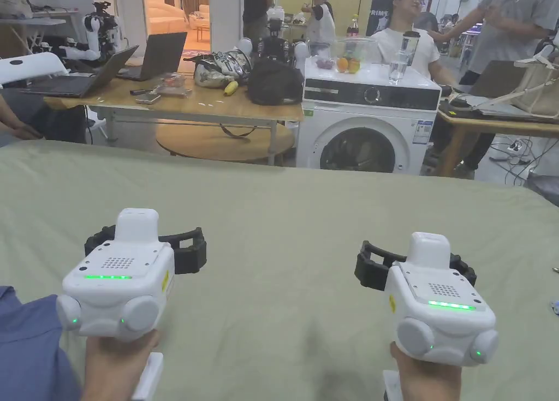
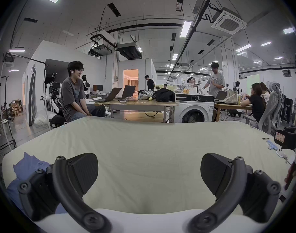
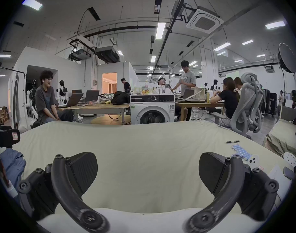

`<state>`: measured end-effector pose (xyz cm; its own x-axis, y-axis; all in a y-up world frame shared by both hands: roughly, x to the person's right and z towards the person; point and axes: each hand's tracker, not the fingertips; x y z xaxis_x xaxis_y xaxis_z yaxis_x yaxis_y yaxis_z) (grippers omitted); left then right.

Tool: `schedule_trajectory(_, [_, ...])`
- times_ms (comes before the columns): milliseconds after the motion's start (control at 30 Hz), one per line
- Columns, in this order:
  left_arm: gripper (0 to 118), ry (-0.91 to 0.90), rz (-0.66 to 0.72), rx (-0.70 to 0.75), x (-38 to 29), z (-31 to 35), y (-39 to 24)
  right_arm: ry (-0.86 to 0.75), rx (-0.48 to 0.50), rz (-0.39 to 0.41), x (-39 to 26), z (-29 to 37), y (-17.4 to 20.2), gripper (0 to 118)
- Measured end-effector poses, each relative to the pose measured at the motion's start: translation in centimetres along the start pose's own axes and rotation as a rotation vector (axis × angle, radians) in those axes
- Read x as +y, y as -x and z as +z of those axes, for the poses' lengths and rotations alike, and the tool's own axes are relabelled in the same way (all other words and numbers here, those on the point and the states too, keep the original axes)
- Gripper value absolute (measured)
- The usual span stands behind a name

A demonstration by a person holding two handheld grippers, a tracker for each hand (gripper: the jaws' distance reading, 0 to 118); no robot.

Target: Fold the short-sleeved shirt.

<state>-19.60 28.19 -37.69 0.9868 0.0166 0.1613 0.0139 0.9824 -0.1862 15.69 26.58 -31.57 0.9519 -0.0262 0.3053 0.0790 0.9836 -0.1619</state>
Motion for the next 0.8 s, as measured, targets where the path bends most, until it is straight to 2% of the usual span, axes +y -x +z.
schedule_trajectory(333, [118, 0.001, -0.014, 0.000, -0.11, 0.08, -0.33, -0.005, -0.035, 0.057, -0.45, 0.11, 0.96, 118])
schedule_trajectory(600, [118, -0.015, -0.035, 0.003, 0.03, 0.44, -0.34, -0.015, -0.035, 0.036, -0.19, 0.36, 0.51, 118])
schedule_trajectory(800, [118, -0.008, -0.045, 0.003, -0.11, 0.62, -0.20, -0.012, -0.028, 0.050, -0.22, 0.60, 0.65, 118])
